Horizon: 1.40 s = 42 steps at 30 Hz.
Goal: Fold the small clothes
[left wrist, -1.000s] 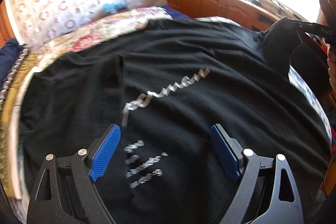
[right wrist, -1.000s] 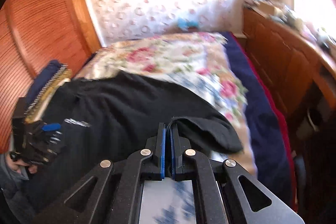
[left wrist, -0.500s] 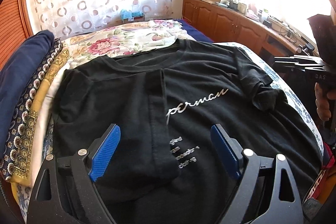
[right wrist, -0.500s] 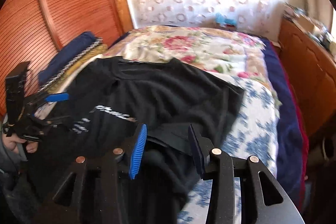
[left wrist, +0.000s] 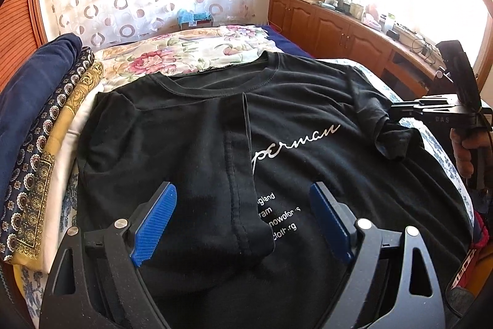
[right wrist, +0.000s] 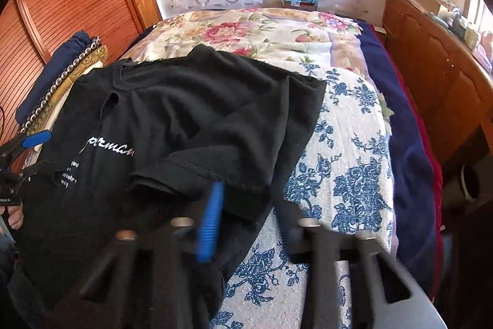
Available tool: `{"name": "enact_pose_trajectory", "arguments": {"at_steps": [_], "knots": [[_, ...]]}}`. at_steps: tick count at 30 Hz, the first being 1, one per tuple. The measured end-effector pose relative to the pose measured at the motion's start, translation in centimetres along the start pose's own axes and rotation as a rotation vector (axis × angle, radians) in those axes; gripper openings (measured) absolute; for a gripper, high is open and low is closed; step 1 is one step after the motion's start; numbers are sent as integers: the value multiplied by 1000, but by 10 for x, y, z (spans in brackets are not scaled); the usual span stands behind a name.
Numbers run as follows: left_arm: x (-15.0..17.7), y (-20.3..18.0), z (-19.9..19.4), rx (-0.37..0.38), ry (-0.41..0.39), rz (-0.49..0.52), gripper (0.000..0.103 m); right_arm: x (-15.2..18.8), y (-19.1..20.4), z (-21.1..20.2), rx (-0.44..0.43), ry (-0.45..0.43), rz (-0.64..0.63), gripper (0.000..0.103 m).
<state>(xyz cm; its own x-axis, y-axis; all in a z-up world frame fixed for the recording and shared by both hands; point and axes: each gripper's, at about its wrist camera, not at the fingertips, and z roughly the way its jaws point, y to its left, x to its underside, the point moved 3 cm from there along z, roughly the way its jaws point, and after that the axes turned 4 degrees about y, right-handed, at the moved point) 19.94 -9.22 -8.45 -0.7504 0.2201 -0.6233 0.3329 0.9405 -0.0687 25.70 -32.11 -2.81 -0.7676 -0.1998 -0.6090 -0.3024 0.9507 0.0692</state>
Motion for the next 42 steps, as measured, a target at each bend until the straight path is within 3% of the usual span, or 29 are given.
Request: {"name": "enact_pose_trajectory", "arguments": {"at_steps": [1, 2, 8, 16, 17, 18, 19, 21, 23, 26, 32, 39, 42], "knots": [[0, 1, 0, 0, -1, -2, 89, -1, 3, -2, 11, -9, -14, 6], [0, 1, 0, 0, -1, -3, 89, -3, 6, -5, 6, -21, -31, 5], [0, 5, -4, -9, -14, -14, 89, -35, 31, -21, -49, -85, -110, 3], [-3, 26, -12, -53, -29, -52, 89, -90, 80, 8, -130, -85, -228, 4], [-4, 29, -12, -60, -30, -55, 89, -95, 82, 14, -130, -81, -233, 7], [-4, 32, -12, -67, -31, -58, 89, -99, 84, 19, -131, -77, -230, 21], [-6, 36, -13, -75, -32, -62, 89, -102, 84, 22, -128, -78, -220, 44], [-9, 43, -13, -87, -35, -69, 89, -104, 74, 23, -126, -97, -189, 59], [-12, 50, -13, -93, -37, -77, 89, -101, 61, 23, -132, -109, -153, 61], [-18, 57, -10, -104, -37, -79, 89, -85, 37, 25, -58, -117, -111, 64], [-34, 76, -7, -136, -48, -68, 88, -61, 27, 22, 42, -91, -83, 70], [-58, 101, 7, -156, 3, -48, 62, -57, 25, 49, 140, -30, -35, 74], [-66, 108, 15, -202, 29, -34, 60, -58, 29, 52, 120, -45, -10, 81]]}}
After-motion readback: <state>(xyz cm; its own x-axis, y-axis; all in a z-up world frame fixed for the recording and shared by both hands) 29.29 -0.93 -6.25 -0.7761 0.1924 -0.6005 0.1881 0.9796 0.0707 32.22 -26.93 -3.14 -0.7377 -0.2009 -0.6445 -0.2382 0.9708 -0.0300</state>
